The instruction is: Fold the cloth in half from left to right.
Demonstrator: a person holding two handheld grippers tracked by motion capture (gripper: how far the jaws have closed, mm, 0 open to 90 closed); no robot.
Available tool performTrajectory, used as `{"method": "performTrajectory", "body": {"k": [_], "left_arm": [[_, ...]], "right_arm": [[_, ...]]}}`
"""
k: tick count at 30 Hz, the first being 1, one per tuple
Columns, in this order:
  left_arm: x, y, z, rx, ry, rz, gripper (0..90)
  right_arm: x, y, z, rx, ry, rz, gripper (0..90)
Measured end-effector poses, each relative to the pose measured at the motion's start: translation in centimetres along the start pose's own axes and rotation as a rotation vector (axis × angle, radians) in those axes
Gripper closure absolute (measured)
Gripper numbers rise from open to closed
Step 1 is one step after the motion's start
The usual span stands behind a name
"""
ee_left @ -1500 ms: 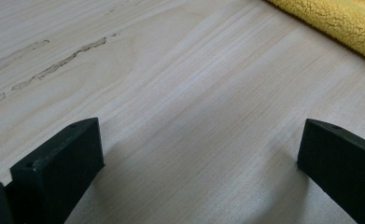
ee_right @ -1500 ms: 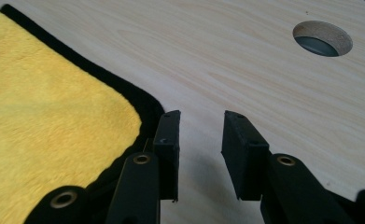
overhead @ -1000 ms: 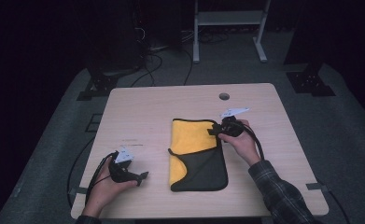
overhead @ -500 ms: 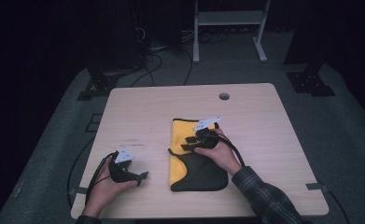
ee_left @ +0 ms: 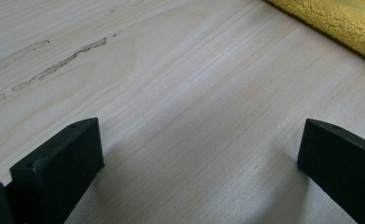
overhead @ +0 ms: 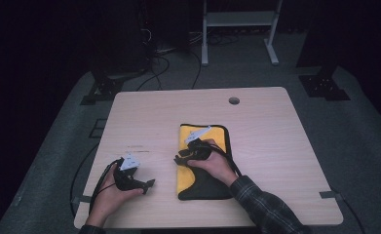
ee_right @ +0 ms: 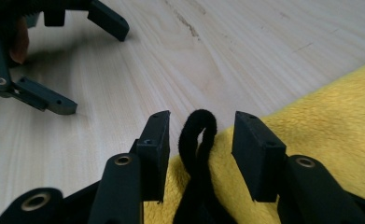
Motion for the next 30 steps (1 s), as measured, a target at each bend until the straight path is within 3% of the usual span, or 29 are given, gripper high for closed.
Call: {"method": "performTrajectory", "body": {"k": [4,8,11,19,30], "left_arm": [[0.0,0.0,0.0,0.0,0.0,0.0,0.0],[0.0,0.0,0.0,0.0,0.0,0.0,0.0],[0.0,0.0,0.0,0.0,0.0,0.0,0.0],[0.0,0.0,0.0,0.001,0.002,0.0,0.0],[0.0,0.0,0.0,0.0,-0.003,-0.002,0.0]], "right_arm": [[-0.3,1.0,-0.1,-0.021,-0.016,0.028,62.2],[-0.3,0.6,0.0,-0.037,-0.029,0.001,79.0],[-0.1,0.0,0.1,-0.035,-0.029,-0.021,82.7],[0.0,-2.1,0.4,-0.018,-0.018,-0.033,85.1],[-1.7,-7.2,1.3,-0.017,-0.004,-0.074,85.2]]}}
Point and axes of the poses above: each handheld gripper's, and its own axes: y roughly forward along the jaws, x roughly out of its top, z roughly to its left, the point moved 1 cm from there along y, roughly forward along the jaws, and after that the axes turned 3 degrees about x, right-handed, at the moved point
